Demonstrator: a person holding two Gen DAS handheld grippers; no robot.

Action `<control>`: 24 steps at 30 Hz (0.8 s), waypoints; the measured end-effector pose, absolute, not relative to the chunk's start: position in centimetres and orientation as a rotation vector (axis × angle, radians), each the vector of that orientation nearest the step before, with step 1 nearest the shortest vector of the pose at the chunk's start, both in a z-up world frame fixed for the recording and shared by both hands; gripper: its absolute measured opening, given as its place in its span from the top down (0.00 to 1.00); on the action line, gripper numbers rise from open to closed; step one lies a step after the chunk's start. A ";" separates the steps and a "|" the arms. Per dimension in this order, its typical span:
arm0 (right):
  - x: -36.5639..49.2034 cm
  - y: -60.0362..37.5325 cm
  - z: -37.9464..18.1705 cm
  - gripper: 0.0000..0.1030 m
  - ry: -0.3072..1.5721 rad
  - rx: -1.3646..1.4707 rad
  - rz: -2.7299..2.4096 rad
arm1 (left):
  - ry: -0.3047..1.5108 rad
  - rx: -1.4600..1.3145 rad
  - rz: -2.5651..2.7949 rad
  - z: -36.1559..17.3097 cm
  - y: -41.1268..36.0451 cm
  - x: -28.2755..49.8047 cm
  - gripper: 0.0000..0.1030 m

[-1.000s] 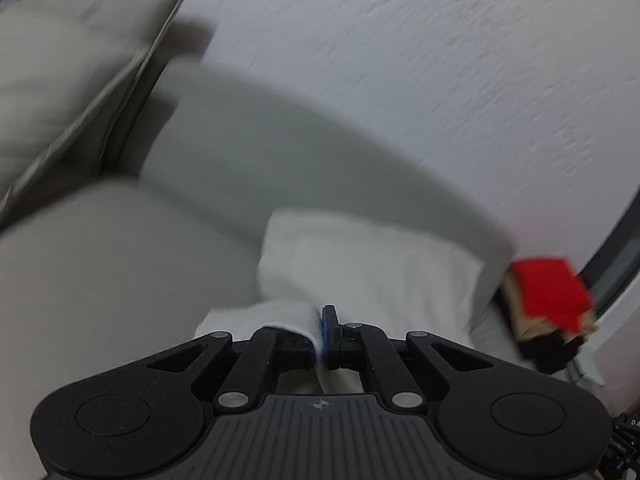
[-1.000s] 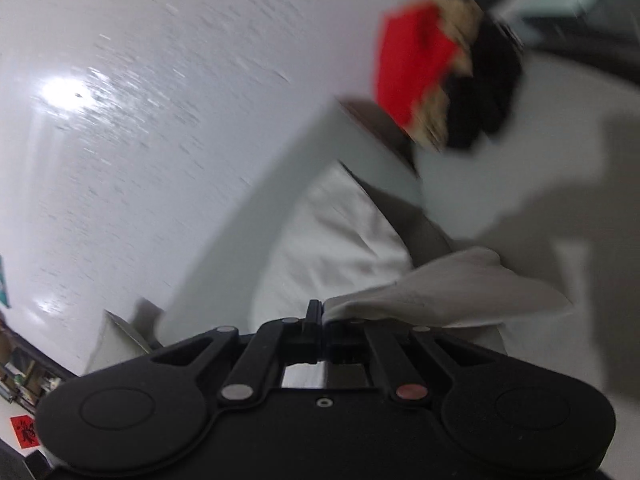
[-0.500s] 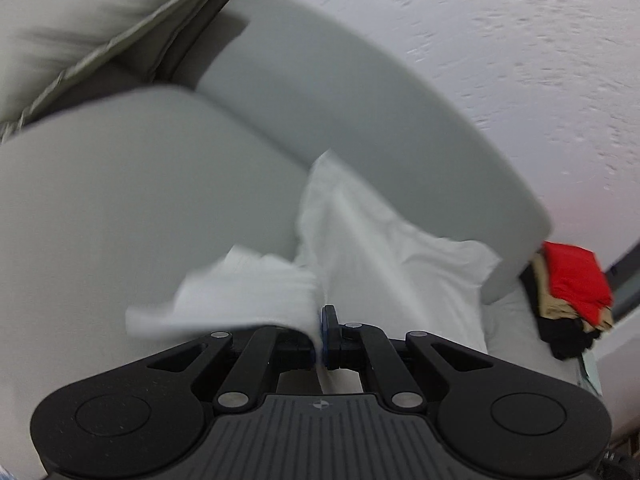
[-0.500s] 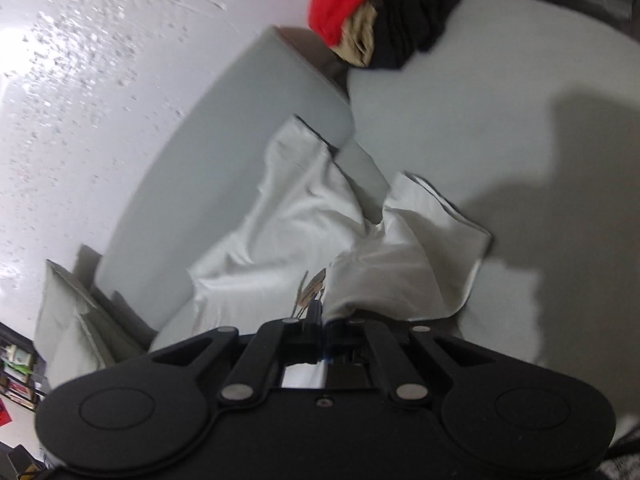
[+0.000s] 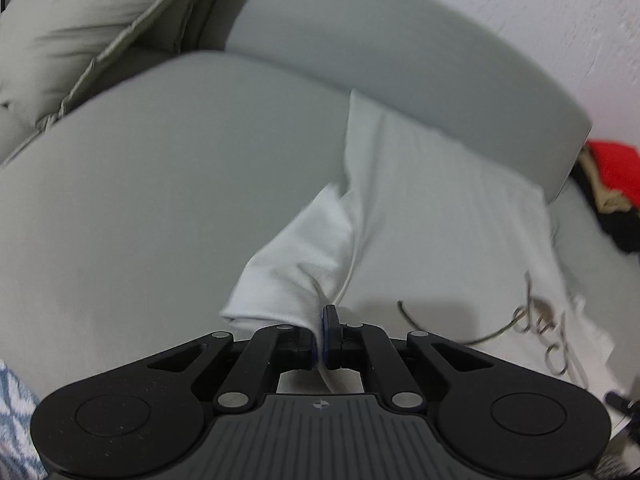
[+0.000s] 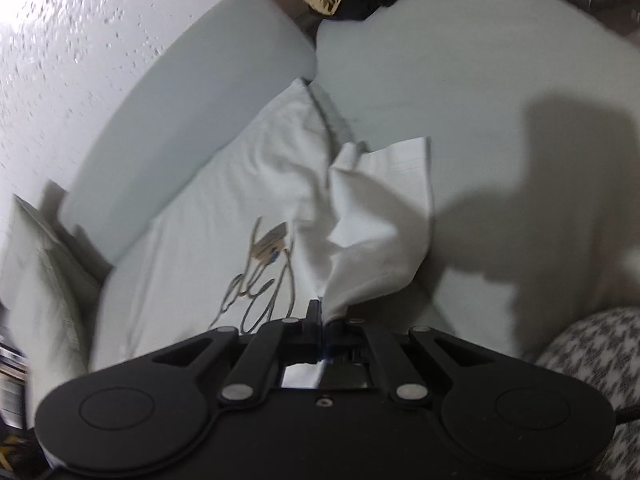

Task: Fold clothes
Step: 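Lower the shirt and lay it flat on the sofa with both grippers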

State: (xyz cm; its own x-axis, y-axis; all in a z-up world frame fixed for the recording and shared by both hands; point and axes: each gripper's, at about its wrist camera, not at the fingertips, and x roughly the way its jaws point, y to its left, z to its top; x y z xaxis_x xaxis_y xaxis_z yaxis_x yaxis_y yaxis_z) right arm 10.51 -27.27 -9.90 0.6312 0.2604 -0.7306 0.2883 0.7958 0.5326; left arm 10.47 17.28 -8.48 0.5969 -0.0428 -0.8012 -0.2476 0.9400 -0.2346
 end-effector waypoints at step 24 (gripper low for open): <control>9.7 -22.7 -10.5 0.89 0.989 0.442 0.213 | 0.915 -0.001 -0.027 -7.4 6.0 8.7 0.71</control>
